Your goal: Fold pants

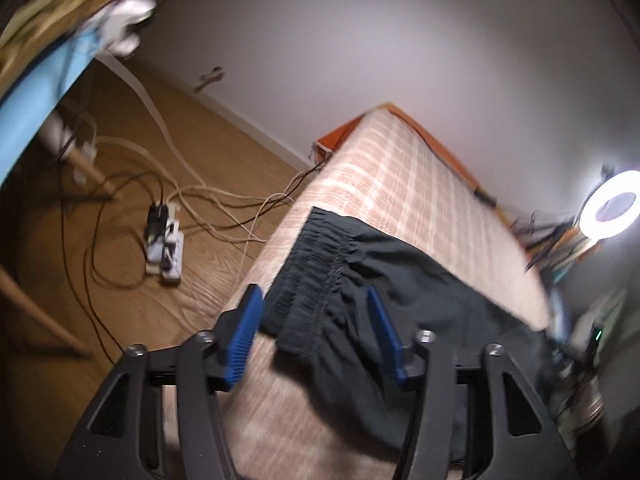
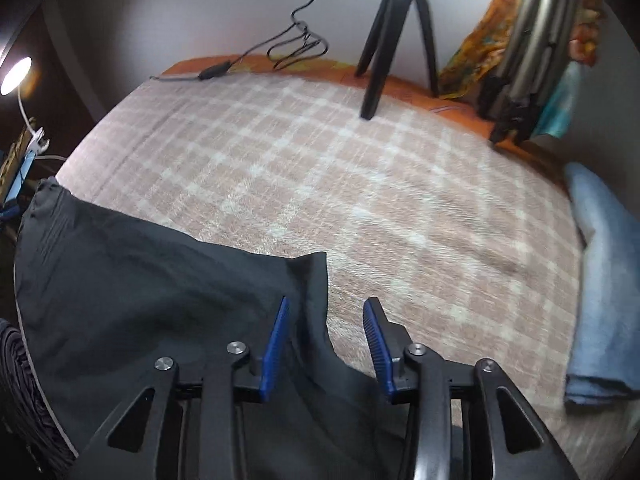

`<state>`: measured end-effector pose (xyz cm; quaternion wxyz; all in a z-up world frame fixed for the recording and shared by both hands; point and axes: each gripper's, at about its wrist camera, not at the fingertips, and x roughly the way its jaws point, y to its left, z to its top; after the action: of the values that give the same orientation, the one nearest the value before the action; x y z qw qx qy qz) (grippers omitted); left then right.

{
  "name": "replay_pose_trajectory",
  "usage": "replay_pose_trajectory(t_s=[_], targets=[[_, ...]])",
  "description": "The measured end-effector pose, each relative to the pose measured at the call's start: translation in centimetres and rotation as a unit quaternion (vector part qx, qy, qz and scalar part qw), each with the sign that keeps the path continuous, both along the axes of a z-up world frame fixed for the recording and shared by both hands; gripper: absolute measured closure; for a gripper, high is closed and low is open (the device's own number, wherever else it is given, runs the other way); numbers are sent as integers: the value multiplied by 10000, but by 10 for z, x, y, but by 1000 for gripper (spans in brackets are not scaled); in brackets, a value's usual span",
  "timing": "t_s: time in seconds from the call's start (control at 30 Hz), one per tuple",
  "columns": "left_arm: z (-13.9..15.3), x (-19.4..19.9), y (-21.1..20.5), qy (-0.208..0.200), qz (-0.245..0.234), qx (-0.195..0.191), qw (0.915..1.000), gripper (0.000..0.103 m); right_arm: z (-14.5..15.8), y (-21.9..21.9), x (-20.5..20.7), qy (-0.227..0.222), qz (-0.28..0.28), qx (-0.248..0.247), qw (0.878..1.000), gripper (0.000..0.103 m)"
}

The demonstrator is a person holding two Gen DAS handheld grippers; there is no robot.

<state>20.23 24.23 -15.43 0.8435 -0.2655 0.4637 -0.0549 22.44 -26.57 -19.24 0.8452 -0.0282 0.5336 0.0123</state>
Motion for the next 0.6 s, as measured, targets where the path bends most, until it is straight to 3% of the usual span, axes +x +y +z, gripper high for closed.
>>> replay_pose_trajectory(t_s=[0.1, 0.27, 0.43, 0.6], targets=[[-10, -13, 11, 68, 161, -632, 9978, 46, 26, 8, -19, -357, -57, 93, 9993, 47], [-30, -23, 0, 227, 159, -1358, 9903, 46, 54, 30, -45, -664, -48, 419, 9969, 47], [-45, -17, -18, 335, 78, -1121, 9931, 46, 72, 60, -74, -876, 115, 675, 9938, 47], [-46, -9, -19, -49, 129, -1059, 9943, 46, 85, 85, -86, -997, 162, 901, 9908, 47]])
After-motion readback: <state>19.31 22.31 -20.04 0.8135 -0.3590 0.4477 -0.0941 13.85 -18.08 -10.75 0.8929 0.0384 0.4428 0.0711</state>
